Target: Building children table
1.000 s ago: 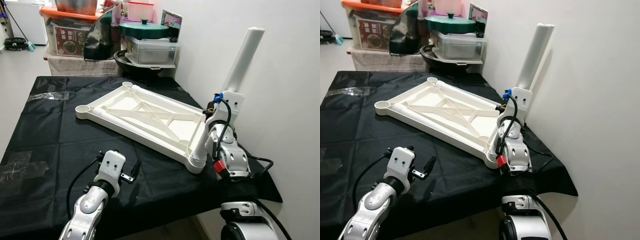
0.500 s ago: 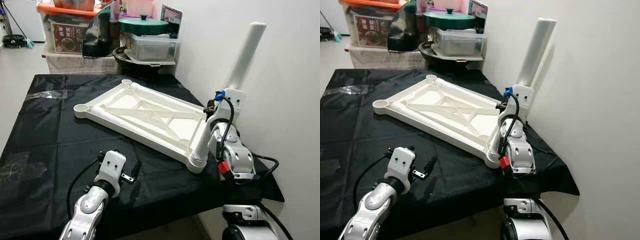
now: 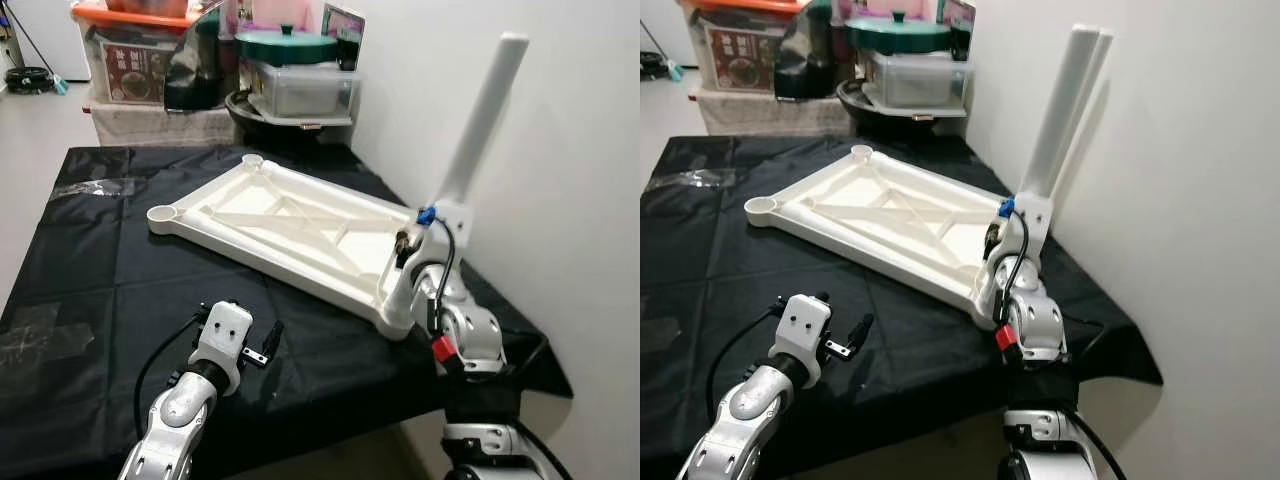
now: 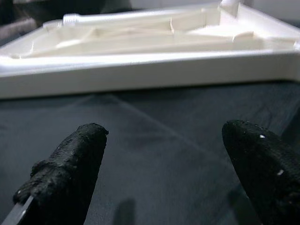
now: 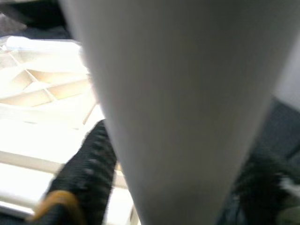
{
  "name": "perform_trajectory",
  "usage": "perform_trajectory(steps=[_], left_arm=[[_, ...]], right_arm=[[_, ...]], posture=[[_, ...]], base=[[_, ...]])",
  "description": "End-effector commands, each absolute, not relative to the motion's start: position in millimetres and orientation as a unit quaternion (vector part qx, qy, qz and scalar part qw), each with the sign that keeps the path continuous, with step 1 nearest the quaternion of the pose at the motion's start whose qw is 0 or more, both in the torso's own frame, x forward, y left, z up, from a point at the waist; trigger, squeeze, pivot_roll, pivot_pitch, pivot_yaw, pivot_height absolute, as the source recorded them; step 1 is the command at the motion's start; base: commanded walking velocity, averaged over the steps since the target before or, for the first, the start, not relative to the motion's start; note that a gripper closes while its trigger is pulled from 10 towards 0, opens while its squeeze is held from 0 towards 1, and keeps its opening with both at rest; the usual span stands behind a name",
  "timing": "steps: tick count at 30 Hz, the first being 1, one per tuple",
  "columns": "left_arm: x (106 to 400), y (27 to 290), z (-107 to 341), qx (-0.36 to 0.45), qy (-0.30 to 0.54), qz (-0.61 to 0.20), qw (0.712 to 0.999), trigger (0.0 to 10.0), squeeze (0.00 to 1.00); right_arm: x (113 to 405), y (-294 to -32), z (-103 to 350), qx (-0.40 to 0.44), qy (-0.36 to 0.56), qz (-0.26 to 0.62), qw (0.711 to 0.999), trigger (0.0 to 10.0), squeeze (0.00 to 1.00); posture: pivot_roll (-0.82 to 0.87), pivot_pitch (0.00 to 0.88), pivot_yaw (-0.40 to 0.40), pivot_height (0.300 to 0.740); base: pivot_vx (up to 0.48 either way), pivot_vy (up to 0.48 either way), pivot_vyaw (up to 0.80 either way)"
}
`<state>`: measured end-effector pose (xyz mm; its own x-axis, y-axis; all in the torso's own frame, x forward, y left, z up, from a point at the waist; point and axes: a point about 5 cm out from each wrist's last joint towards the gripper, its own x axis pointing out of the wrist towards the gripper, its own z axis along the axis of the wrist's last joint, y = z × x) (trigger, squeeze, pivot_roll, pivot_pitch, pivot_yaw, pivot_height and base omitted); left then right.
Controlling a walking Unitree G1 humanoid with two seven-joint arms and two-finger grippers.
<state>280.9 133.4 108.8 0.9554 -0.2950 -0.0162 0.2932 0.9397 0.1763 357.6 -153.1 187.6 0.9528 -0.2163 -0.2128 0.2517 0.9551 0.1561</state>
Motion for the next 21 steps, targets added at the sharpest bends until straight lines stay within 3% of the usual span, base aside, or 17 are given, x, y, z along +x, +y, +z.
perform_trajectory(steps=[1, 13, 17, 21], left_arm=[[279, 128, 105, 0.087, 0.003, -0.159, 0.983, 10.0, 0.00], [278, 128, 103, 0.084, 0.005, -0.161, 0.983, 10.0, 0.00], [279, 128, 103, 0.084, 0.005, -0.162, 0.983, 10.0, 0.00], [280, 128, 103, 0.084, 0.005, -0.162, 0.983, 10.0, 0.00]], right_arm=[[355, -158, 201, 0.107, 0.073, -0.120, 0.984, 10.0, 1.00], [343, -187, 240, 0.109, 0.008, -0.088, 0.990, 10.0, 1.00], [344, -211, 255, 0.090, -0.023, -0.004, 0.996, 10.0, 1.00], [345, -219, 264, 0.079, -0.037, 0.054, 0.995, 10.0, 1.00]], posture=[[0.05, 0.000, -0.116, 0.740], [0.03, 0.000, -0.109, 0.740], [0.04, 0.000, -0.105, 0.740], [0.03, 0.000, -0.101, 0.740]], base=[[0.000, 0.000, 0.00], [0.000, 0.000, 0.00], [0.000, 0.000, 0.00], [0.000, 0.000, 0.00]])
